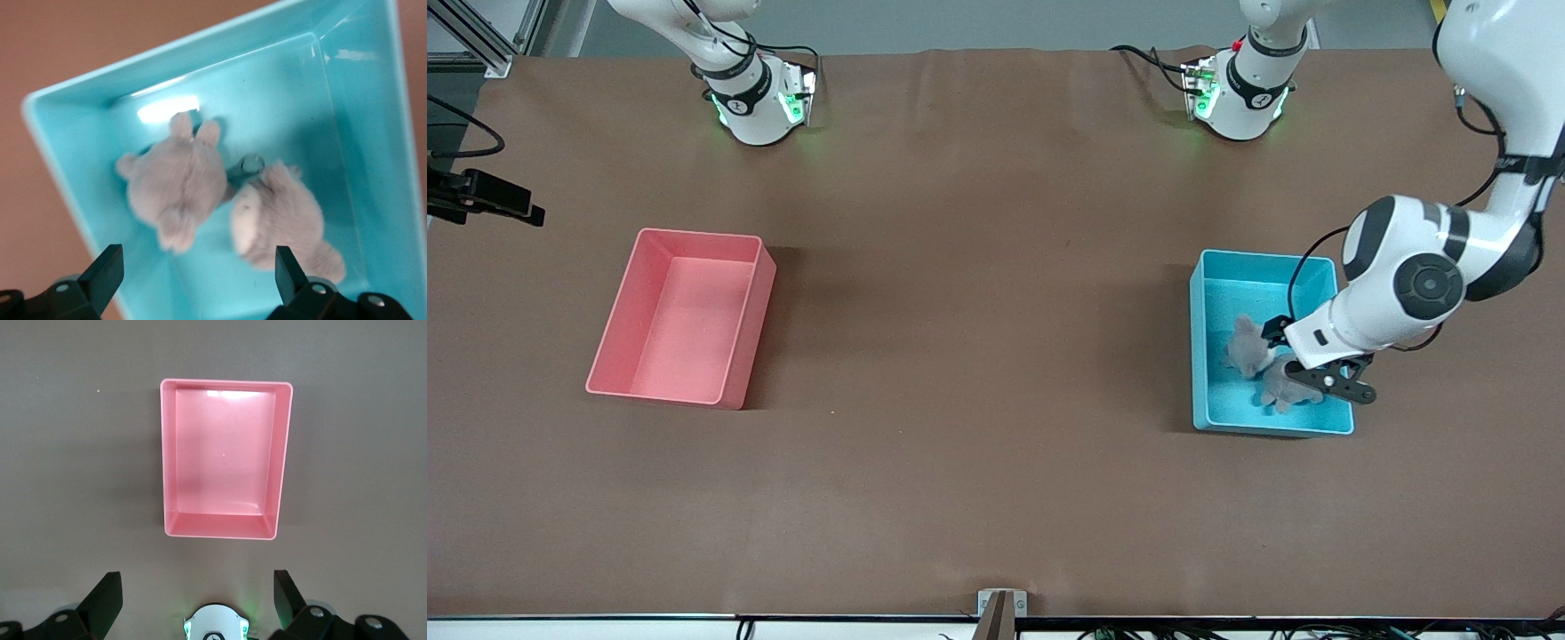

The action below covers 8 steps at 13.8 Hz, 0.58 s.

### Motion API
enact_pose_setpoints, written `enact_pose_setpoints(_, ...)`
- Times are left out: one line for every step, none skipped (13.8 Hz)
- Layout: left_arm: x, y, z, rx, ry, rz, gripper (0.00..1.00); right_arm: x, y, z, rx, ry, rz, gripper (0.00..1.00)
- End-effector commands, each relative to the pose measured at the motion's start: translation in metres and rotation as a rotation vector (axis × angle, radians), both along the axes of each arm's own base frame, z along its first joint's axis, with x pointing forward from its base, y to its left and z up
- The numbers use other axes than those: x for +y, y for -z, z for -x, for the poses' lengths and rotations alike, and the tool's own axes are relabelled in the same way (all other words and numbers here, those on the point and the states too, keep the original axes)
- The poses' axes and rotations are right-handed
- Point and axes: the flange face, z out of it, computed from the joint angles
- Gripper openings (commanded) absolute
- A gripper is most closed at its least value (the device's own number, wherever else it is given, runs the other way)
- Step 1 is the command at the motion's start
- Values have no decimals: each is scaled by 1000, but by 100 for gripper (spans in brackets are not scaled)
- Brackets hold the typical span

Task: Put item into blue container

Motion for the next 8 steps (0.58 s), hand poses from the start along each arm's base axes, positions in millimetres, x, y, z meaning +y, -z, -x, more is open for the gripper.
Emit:
enact_pose_setpoints(-2, -71, 9, 14, -53, -7, 100, 1, -1, 21, -3, -3, -9, 100)
enact_pose_setpoints(-3, -96, 13, 8, -69, -8, 100, 1, -2, 24, -4, -3, -10, 100)
enact_pose_setpoints(-5, -121, 19, -1, -81, -18, 100, 1, -4, 27, -6, -4, -11, 100)
enact_pose_setpoints(-8, -146, 25, -9, -95, -18, 100, 1, -5, 30, -6, -6, -12, 100)
enact_pose_setpoints(-9, -168, 29, -13, -109, -11, 100, 1, -5, 34, -8, -7, -13, 100)
enact_pose_setpoints(-8, -189, 31, -14, -123, -7, 100, 1, -7, 39, -15, -7, -14, 100)
enact_pose_setpoints(-6, -210, 34, -15, -134, -14, 100, 1, -8, 44, -20, -8, -16, 100)
enact_pose_setpoints(-2, -230, 34, -32, -143, -13, 100, 1, -12, 49, -26, -10, -15, 100)
